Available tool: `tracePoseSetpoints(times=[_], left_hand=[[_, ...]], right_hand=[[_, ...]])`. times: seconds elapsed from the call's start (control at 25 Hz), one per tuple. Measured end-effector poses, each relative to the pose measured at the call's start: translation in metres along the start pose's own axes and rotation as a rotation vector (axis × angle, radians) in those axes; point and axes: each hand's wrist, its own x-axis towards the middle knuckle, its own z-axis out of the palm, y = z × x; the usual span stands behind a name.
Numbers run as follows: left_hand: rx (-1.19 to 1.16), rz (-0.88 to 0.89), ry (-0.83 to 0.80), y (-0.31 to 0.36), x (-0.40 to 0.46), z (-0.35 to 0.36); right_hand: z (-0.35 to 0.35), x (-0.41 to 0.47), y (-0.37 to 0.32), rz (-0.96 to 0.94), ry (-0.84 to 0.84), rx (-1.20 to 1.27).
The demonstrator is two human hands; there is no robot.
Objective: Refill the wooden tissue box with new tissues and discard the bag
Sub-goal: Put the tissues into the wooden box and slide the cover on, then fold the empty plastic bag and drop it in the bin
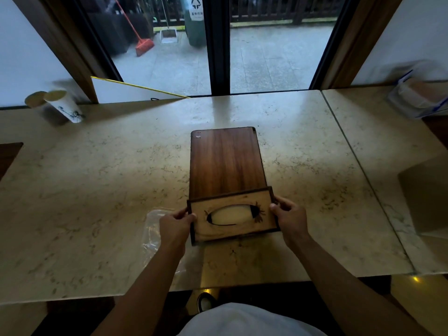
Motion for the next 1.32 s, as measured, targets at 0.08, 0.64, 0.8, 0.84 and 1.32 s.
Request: tracePoseSetpoints(times=[0.08, 0.64, 0.8, 0.84, 1.32], left_hand=[[0.074, 0.02, -0.005, -0.011, 0.0, -0.003], [0.296, -0.021, -0.059, -0.023, 0.013, 0.004], [0.328, 0.011, -0.05, -0.025, 0.012, 0.003], [0.338, 0.02, -0.041, -0.025, 0.011, 0.003], [0.288, -0.007, -0.074, -0.021, 0.009, -0.004]], right_hand=[[-0.002, -0.001, 0.013, 0.016, 0.005, -0.041], [-0.009, 0.001, 0.034, 0.063, 0.042, -0.28], [-0.007, -0.001, 0.034, 0.041, 0.064, -0.341], [-0.006, -0.001, 0.034, 0.027, 0.057, -0.363], [-0.002, 0.002, -0.004, -0.061, -0.121, -0.582]])
